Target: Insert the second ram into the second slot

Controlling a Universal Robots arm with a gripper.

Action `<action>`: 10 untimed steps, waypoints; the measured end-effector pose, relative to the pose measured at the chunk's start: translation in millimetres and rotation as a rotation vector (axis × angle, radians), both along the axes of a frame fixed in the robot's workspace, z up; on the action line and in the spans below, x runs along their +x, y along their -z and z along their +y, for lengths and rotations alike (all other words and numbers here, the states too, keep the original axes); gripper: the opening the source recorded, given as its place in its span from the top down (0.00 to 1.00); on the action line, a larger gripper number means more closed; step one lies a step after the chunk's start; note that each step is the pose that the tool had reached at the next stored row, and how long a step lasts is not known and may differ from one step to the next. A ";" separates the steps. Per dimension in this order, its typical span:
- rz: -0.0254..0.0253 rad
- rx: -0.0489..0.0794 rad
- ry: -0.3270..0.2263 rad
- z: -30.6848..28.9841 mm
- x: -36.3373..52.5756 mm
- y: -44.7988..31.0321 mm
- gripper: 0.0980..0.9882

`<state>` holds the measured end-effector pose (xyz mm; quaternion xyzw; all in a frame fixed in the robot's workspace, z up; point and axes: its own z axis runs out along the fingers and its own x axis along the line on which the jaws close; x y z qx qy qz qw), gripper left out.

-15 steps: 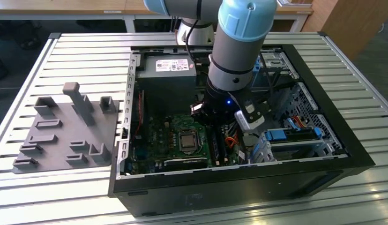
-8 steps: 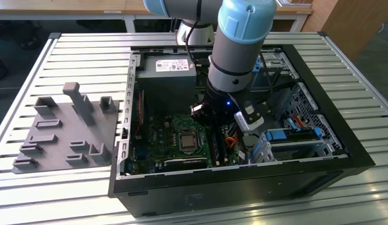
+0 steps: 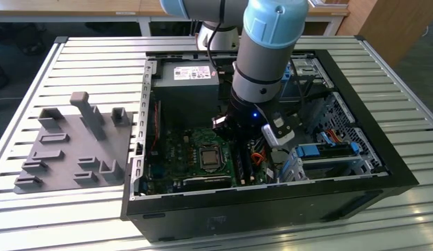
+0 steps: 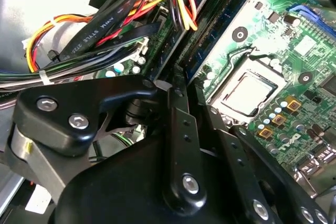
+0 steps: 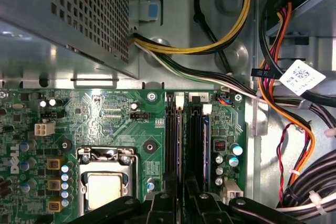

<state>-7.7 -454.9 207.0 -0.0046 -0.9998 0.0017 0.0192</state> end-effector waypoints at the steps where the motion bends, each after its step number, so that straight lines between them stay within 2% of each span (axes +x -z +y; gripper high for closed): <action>1: 0.0000 0.000 0.000 0.0 0.0 -1.7 0.87; 10: 0.0003 0.000 0.000 0.1 0.0 -28.8 0.87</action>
